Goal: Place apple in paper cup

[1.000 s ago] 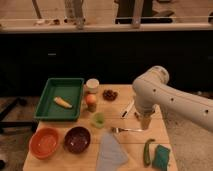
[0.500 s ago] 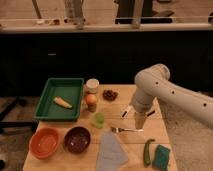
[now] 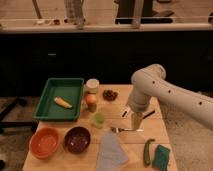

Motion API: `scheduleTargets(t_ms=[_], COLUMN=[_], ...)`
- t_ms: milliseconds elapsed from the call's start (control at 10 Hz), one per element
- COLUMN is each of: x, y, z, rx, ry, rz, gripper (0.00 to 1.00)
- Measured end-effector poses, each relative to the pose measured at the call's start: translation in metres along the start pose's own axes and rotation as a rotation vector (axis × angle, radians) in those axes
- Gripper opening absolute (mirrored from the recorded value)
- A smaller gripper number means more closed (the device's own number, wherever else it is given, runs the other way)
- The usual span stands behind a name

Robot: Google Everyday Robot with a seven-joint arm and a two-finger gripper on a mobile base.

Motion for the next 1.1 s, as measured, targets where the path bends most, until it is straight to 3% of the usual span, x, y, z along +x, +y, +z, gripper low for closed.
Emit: scheduleTargets(t_ms=[200,400,800,1100], x=[-0.002,0.001,-0.025,-0.043], y=[-0.001,-0.008,-0.029,-0.042], z=[0.0,0.004,0.019,0.021], rx=[0.004,0.023,0.036,0.071], ry=[-0.005,-0.052,-0.122,-0.179], rz=[-0.001,0.061,0.093,0.115], gripper=[0.8,0.8,0.8,0.8])
